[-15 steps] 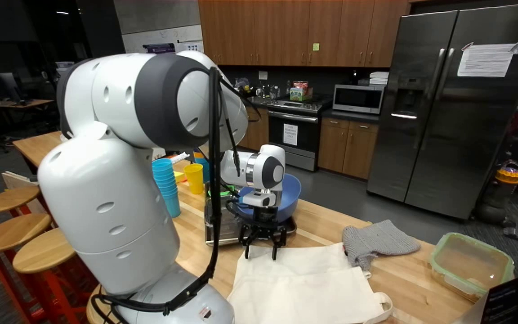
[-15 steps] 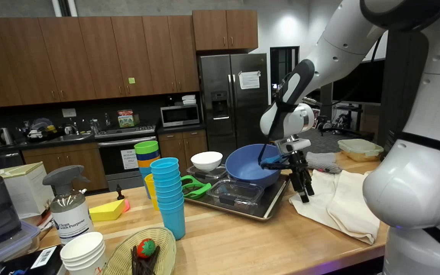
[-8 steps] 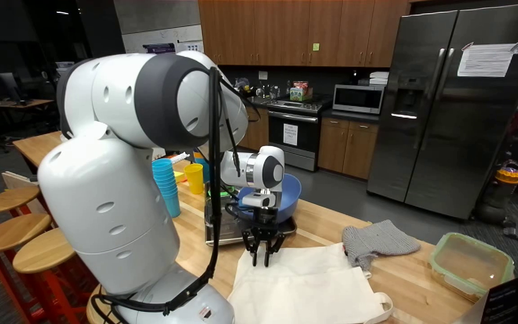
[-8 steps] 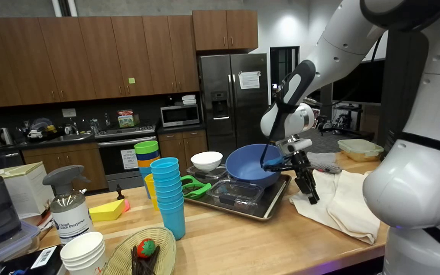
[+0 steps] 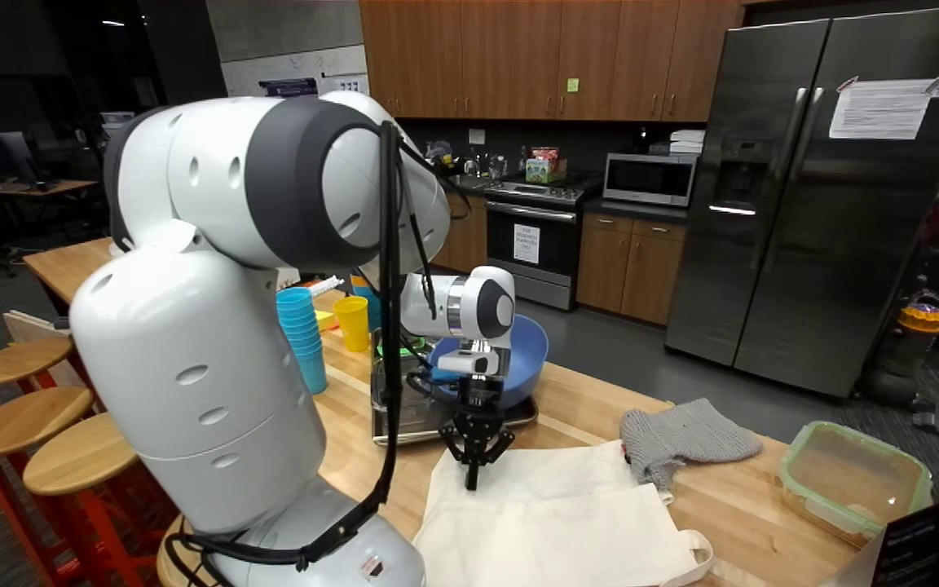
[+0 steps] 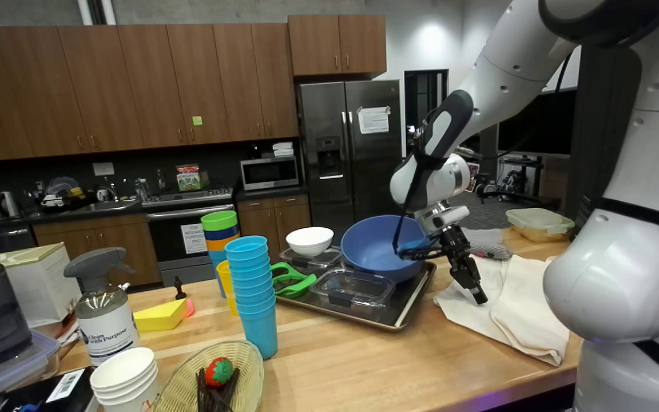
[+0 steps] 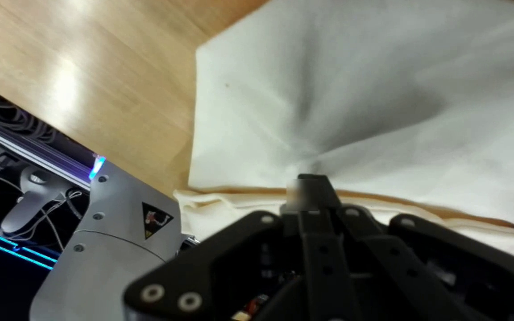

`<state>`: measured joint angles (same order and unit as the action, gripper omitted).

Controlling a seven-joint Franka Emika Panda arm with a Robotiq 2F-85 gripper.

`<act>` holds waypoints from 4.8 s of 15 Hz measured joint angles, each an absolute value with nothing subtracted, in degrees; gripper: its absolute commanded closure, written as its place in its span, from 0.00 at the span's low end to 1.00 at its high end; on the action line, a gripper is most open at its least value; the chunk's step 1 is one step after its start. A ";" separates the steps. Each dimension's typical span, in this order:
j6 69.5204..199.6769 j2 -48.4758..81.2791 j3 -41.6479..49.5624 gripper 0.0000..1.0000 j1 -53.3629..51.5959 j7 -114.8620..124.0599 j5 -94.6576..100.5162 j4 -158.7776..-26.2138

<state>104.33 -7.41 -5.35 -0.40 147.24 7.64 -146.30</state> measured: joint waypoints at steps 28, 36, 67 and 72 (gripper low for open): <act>92.26 -4.68 -5.58 0.72 -0.91 149.04 6.46 -141.89; 92.24 -4.68 -5.58 0.72 -0.91 149.04 6.46 -141.88; 92.19 -4.67 -5.58 0.72 -0.91 149.05 6.46 -141.84; 92.19 -4.67 -5.58 0.72 -0.91 149.05 6.46 -141.84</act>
